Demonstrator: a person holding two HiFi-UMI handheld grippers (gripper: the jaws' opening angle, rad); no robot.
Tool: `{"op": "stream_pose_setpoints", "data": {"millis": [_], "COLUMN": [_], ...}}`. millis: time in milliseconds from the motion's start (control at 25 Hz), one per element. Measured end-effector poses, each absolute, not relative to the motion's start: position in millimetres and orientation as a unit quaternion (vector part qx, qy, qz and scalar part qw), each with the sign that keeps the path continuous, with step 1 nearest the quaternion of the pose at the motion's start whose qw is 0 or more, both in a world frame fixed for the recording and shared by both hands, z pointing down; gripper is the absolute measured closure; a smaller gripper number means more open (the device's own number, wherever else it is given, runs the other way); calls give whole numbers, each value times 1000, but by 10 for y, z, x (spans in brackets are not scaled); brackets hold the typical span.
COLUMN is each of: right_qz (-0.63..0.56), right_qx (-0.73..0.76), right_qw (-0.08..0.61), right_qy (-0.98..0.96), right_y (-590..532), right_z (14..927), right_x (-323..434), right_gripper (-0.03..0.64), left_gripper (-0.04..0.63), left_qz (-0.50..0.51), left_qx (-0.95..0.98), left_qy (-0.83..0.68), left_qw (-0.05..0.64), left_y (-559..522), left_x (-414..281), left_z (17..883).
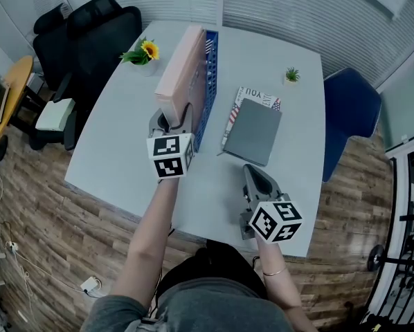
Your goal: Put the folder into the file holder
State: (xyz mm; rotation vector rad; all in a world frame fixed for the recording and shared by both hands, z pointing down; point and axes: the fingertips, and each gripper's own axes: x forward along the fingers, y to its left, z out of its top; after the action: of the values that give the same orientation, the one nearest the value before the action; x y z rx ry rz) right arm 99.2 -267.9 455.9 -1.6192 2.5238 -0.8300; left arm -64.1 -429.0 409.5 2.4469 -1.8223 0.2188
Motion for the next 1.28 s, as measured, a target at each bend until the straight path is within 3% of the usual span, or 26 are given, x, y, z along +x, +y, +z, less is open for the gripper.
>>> {"op": "stream_pose_setpoints", "data": {"millis": [480,1000,1280], "right_qz": [-261,-255,-254], "right_qx": [-511,-492,-488], "right_qw": [12,-5,-19], "right_qy": [819,832,835], "right_y": [-2632,-2462,-2349], "right_z": [4513,4546,4601], "right_x": [890,684,596], "right_gripper": [614,614,614], "left_gripper": [396,377,453], "left_qz": [100,114,127], "left_qx": [807,813,809], "left_qy": [-580,-562,-562], "left_qw": [49,104,115], "left_y": [-4223,-3619,-3163], "left_x": [-663,-889,-1042], "left_z": [4162,4623,4761]}}
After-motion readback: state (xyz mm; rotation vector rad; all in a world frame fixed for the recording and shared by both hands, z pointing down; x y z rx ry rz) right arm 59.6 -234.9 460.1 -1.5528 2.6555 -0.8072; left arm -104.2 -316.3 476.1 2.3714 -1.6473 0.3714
